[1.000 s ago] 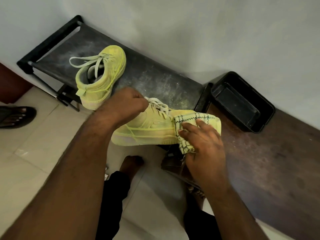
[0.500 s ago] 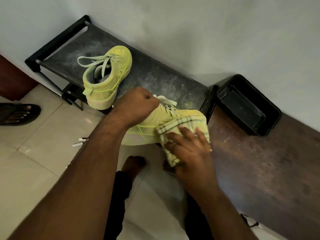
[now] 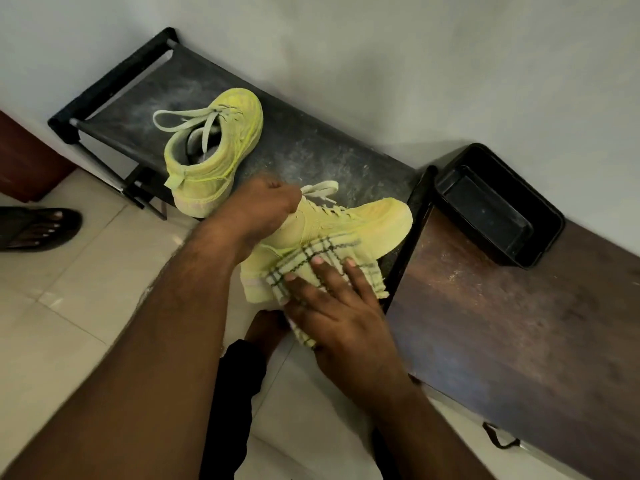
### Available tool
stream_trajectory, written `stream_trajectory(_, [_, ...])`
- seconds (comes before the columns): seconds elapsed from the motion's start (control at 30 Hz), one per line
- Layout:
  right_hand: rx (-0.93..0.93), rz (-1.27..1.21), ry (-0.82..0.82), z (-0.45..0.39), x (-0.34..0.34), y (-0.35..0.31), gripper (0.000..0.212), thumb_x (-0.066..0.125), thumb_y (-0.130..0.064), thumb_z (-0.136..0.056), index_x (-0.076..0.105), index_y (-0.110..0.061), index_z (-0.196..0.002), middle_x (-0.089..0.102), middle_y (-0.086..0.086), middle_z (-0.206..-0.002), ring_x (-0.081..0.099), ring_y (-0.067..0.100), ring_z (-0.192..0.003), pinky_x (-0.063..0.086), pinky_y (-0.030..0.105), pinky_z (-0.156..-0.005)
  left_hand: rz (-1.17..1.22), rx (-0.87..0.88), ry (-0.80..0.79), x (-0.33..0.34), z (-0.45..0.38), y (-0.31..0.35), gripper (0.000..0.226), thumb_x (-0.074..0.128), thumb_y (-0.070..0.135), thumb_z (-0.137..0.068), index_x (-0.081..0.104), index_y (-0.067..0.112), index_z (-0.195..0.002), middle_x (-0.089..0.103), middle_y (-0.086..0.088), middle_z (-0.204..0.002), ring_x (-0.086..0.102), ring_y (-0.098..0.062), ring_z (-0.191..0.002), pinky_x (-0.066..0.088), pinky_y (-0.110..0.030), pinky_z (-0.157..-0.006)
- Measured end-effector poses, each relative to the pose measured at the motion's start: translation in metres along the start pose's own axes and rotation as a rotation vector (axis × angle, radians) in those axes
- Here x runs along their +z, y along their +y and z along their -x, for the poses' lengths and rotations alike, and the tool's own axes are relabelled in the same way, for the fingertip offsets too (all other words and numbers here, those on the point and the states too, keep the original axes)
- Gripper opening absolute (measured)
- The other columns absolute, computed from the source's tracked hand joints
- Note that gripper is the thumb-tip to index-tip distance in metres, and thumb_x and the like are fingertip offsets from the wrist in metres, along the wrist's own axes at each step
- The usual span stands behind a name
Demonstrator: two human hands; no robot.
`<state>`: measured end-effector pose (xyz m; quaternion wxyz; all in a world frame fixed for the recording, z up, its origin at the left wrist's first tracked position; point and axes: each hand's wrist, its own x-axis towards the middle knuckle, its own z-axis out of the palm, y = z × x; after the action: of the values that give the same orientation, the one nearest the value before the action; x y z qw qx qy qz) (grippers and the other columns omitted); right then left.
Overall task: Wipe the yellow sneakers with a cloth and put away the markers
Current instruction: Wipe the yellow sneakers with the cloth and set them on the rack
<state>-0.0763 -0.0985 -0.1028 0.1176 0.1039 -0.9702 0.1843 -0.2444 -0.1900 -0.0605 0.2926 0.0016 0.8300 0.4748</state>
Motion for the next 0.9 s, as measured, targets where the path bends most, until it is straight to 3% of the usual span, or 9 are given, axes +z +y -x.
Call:
stream_trajectory(0.07, [-0.044, 0.016, 0.005, -0.001, -0.001, 0.005, 0.031, 0.056, -0.010, -0.084, 0.071, -0.020, -0.109, 0.058, -0.002, -0.133, 0.043, 0.028, -0.134, 0.028, 0.054, -0.110, 0.035, -0.078, 0.025, 0.000, 0.002, 0.002, 0.038, 0.050, 0.007, -0.086, 0.030, 0.018, -0.056, 0.028, 0.004, -0.049, 0.022, -0.013, -0.049, 0.016, -0.027, -0.049])
stream_trajectory(0.2, [0.319, 0.043, 0.130, 0.006, -0.023, 0.045, 0.054, 0.048, -0.005, -0.068, 0.067, -0.019, -0.117, 0.055, 0.000, -0.136, 0.037, 0.028, -0.137, 0.030, 0.058, -0.108, 0.064, -0.153, 0.039, 0.002, 0.003, 0.005, 0.033, 0.051, 0.010, -0.085, 0.033, 0.016, -0.058, 0.026, -0.001, -0.060, 0.024, -0.015, -0.054, 0.017, -0.026, -0.050])
stream_trajectory(0.27, [0.378, 0.027, 0.150, 0.005, -0.023, 0.043, 0.061, 0.049, 0.000, -0.060, 0.068, -0.016, -0.116, 0.055, 0.001, -0.135, 0.037, 0.031, -0.135, 0.033, 0.058, -0.107, 0.019, -0.173, 0.018, 0.005, 0.004, 0.006, 0.033, 0.051, 0.012, -0.087, 0.035, 0.016, -0.059, 0.029, -0.002, -0.063, 0.026, -0.016, -0.056, 0.018, -0.027, -0.052])
stream_trajectory(0.4, [-0.020, -0.059, 0.020, 0.004, -0.005, 0.008, 0.040, 0.047, -0.006, -0.076, 0.072, -0.016, -0.105, 0.060, -0.001, -0.131, 0.042, 0.035, -0.133, 0.027, 0.053, -0.111, -0.015, -0.201, -0.010, 0.005, 0.006, 0.005, 0.027, 0.051, 0.013, -0.086, 0.038, 0.016, -0.062, 0.032, -0.002, -0.065, 0.029, -0.016, -0.058, 0.021, -0.026, -0.052])
stream_trajectory(0.47, [-0.069, -0.035, -0.027, 0.002, -0.007, 0.015, 0.039, 0.056, -0.004, -0.074, 0.072, -0.018, -0.106, 0.061, -0.003, -0.130, 0.042, 0.030, -0.134, 0.027, 0.054, -0.110, -0.012, -0.205, -0.023, 0.004, 0.006, 0.005, 0.028, 0.051, 0.012, -0.084, 0.037, 0.016, -0.061, 0.031, -0.002, -0.063, 0.028, -0.016, -0.056, 0.021, -0.026, -0.051])
stream_trajectory(0.53, [0.102, 0.040, 0.004, 0.005, -0.017, 0.034, 0.050, 0.064, -0.003, -0.066, 0.070, -0.022, -0.112, 0.060, -0.005, -0.131, 0.040, 0.026, -0.136, 0.026, 0.057, -0.110, -0.011, -0.195, -0.038, 0.004, 0.007, 0.006, 0.031, 0.051, 0.011, -0.084, 0.035, 0.016, -0.059, 0.029, -0.001, -0.061, 0.026, -0.016, -0.054, 0.020, -0.026, -0.050])
stream_trajectory(0.67, [0.571, 0.019, 0.109, 0.009, -0.037, 0.053, 0.070, 0.049, 0.000, -0.061, 0.061, -0.022, -0.126, 0.051, -0.003, -0.139, 0.030, 0.023, -0.140, 0.019, 0.055, -0.115, -0.052, -0.148, -0.037, 0.006, 0.007, 0.007, 0.035, 0.051, 0.011, -0.083, 0.033, 0.017, -0.054, 0.026, 0.001, -0.056, 0.024, -0.015, -0.052, 0.018, -0.027, -0.050])
stream_trajectory(0.77, [0.297, 0.011, 0.092, 0.007, -0.021, 0.027, 0.059, 0.049, -0.001, -0.063, 0.066, -0.015, -0.118, 0.055, 0.000, -0.135, 0.038, 0.032, -0.135, 0.025, 0.054, -0.112, -0.059, -0.126, -0.032, 0.008, 0.005, 0.005, 0.038, 0.052, 0.010, -0.084, 0.034, 0.017, -0.052, 0.027, 0.001, -0.053, 0.025, -0.016, -0.052, 0.019, -0.026, -0.051])
stream_trajectory(0.9, [-0.048, -0.049, -0.101, 0.001, -0.008, -0.004, 0.046, 0.046, -0.009, -0.072, 0.070, -0.018, -0.110, 0.061, -0.002, -0.130, 0.042, 0.027, -0.135, 0.023, 0.048, -0.114, -0.056, -0.042, -0.055, 0.005, 0.004, 0.002, 0.026, 0.055, 0.010, -0.081, 0.047, 0.015, -0.057, 0.039, -0.002, -0.056, 0.036, -0.018, -0.056, 0.028, -0.032, -0.057])
